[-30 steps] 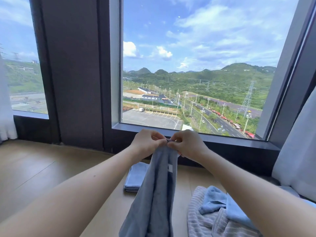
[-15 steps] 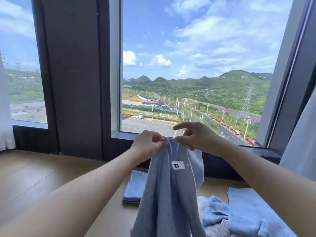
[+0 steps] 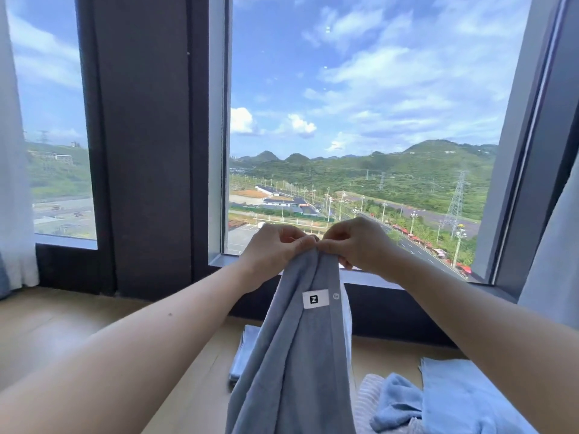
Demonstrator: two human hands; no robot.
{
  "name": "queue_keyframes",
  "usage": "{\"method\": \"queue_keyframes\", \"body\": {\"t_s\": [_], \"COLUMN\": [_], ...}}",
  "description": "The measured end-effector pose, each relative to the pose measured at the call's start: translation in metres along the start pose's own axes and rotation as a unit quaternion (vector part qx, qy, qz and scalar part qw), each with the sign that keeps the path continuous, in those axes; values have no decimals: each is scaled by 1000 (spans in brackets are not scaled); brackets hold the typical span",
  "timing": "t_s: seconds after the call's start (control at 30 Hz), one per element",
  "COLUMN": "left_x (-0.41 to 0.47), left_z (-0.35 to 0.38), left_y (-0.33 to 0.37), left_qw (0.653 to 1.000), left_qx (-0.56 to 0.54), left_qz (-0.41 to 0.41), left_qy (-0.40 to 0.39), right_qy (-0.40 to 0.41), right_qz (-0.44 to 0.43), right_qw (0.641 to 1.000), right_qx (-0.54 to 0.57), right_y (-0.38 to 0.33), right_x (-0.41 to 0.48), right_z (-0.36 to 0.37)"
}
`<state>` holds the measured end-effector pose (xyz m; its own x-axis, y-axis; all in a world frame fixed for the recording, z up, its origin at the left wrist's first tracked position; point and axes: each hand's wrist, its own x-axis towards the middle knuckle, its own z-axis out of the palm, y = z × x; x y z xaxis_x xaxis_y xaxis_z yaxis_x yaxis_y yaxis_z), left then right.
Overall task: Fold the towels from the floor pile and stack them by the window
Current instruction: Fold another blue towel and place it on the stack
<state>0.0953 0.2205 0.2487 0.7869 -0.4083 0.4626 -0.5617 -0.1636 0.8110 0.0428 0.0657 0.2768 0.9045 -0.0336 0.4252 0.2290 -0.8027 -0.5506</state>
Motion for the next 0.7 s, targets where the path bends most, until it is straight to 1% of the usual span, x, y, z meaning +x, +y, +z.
{"method": "queue_keyframes", "body": {"t_s": [0.07,0.2,0.3,0.33,0.37,0.47,0.5,0.57,0.7], "left_x": [2,7,8,9,10,14,15,17,17], "left_z": [-5,-8,-6,-6,-5,-1,1,5,6], "left_y": [1,-3,-9,-12,-14,-11,-10,-10,-14], "left_qw": [1000,1000,999,999,999,999,999,999,1000], "left_qx": [4,-2,22,26,24,27,33,32,28], "left_qz": [7,-7,-27,-26,-23,-17,-12,-4,0], "left_qy": [1,-10,-22,-15,-5,8,2,-7,7], "right_qy": [47,97,151,147,116,-62,-98,-115,-81], "right_qz": [-13,-48,-46,-36,-22,14,11,-5,-14], "right_qw": [999,994,987,988,993,997,994,993,997], "right_qx": [-13,-29,-25,-7,17,53,51,41,9], "right_y": [-4,-10,-4,-1,0,1,1,2,7], "right_x": [6,16,23,24,24,18,18,19,23], "right_z": [-4,-5,-5,-6,-7,-7,-4,3,9]}}
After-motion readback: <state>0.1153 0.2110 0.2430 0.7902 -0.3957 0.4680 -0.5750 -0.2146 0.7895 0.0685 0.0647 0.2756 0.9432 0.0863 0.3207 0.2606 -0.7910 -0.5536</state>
